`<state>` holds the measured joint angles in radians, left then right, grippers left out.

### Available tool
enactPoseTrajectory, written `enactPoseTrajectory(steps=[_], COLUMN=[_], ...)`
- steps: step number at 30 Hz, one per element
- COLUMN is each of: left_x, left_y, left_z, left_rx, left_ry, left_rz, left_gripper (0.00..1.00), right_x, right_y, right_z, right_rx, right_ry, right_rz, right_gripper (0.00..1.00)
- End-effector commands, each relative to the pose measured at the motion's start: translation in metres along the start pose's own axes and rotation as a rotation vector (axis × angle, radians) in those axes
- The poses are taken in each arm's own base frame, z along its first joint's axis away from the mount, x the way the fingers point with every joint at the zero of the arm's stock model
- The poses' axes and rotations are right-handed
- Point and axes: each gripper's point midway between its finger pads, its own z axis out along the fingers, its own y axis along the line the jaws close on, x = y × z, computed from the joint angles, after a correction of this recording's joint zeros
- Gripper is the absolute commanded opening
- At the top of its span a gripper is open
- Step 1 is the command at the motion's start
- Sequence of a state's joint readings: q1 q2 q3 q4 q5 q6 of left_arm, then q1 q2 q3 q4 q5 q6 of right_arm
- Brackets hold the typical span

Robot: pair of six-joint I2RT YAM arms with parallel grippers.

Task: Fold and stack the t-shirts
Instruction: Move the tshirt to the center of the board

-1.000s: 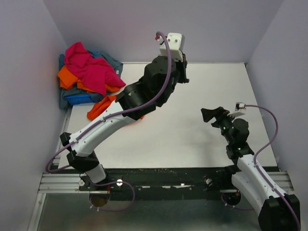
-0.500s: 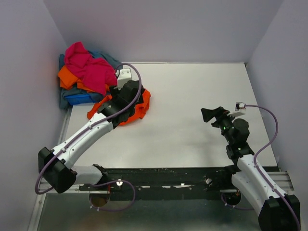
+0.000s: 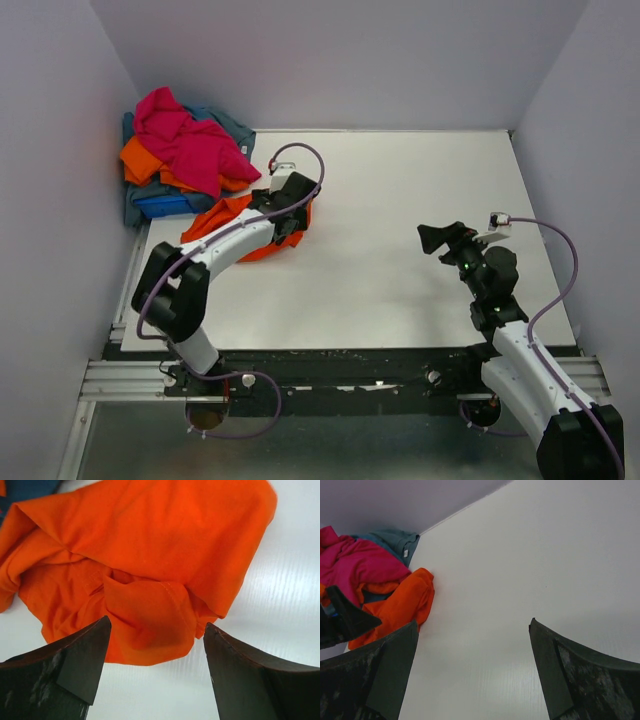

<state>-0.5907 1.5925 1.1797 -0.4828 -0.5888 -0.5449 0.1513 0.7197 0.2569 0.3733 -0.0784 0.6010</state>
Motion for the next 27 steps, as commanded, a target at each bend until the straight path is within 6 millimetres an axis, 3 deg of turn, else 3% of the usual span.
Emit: enactPoseTrajectory(steps=[1, 5, 11, 12, 16, 23, 25, 27], left_x=[0.016, 0.028, 0.034, 0.034, 0.019, -0.032, -0.045, -0.057], left_y=[-0.009, 0.000, 0.018, 0.023, 0.044, 0.063, 0.044, 0.009], left_z=[0.020, 0.037, 0.036, 0.034, 0.006, -0.073, -0.093, -0.115], left_rx=[-0.021, -0.107, -0.131, -0.134, -0.137, 0.015, 0.176, 0.391], left_ry=[0.084, 0.131, 0.139, 0.143, 0.094, -0.045, -0.081, -0.111], left_rz=[0.091, 0.111, 0.064, 0.054, 0.004, -0.101, -0.099, -0.077], left_gripper=[0.88, 0.81, 0.07, 0.00, 0.00, 0.00, 0.00, 0.00], right_x=[-0.002, -0.002, 0.000, 0.001, 0.010, 0.031, 0.033, 0.031], right_y=[0.002, 0.001, 0.002, 0.003, 0.013, 0.037, 0.035, 0.032], right_z=[-0.001, -0.001, 0.001, 0.001, 0.005, 0.017, 0.019, 0.019], right_rx=[-0.016, -0.013, -0.020, -0.026, -0.089, -0.232, -0.222, -0.203], right_ry=[-0.014, -0.012, -0.004, 0.001, 0.054, 0.189, 0.201, 0.191], right_rz=[-0.012, -0.010, -0.007, -0.007, -0.014, -0.015, -0.012, -0.016], right_gripper=[1.00, 1.00, 1.00, 1.00, 1.00, 0.97, 0.97, 0.97])
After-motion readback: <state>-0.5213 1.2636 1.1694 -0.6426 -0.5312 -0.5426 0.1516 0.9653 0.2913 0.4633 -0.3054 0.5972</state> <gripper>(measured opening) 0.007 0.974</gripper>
